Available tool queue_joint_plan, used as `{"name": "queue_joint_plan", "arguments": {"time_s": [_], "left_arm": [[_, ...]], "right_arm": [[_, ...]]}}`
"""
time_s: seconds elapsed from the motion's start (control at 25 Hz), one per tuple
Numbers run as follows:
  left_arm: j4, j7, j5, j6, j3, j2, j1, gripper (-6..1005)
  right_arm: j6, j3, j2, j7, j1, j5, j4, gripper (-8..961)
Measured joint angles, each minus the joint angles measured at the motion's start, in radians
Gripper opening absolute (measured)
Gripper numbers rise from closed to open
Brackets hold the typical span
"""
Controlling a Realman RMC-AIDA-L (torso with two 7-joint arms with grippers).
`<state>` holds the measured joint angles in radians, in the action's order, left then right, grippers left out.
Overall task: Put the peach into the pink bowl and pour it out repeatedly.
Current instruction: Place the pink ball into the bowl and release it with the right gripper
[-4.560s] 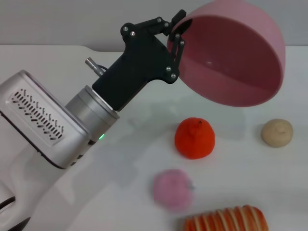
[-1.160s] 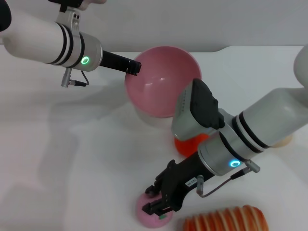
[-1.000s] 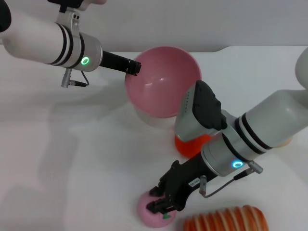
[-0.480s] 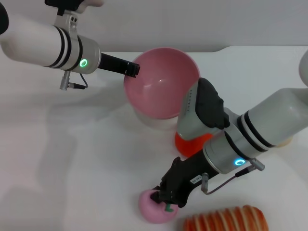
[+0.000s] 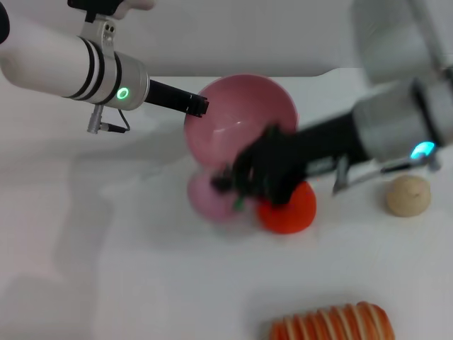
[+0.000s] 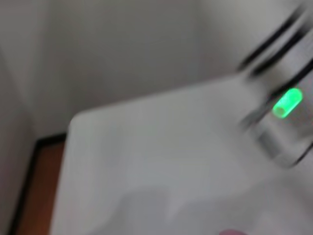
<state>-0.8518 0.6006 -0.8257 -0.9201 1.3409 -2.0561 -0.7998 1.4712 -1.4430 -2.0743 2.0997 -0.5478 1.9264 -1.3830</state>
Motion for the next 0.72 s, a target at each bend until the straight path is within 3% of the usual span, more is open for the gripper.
{"name": "queue_joint_plan", "arguments": {"time_s": [0.12,0.32,0.72], "left_arm": [[-0.005,0.000,0.005,-0.002,0.004,0.002,0.000,47],[-0.005,0.001,0.005,-0.008,0.007,0.001,0.002,47],[-0.097,-0.002,-0.068,-0.061,-0.003,-0.001,0.058,47]], "right_arm": [[0.004,0.106,-0.001,0.022,0.008,-0.003,-0.092,33],[-0.045,0.226,-0.001,0.005,0.016,-0.006,-0.095,34],[-0.179,0.257,0.001,-0.098,0.036,-0.003,0.036,36]]}}
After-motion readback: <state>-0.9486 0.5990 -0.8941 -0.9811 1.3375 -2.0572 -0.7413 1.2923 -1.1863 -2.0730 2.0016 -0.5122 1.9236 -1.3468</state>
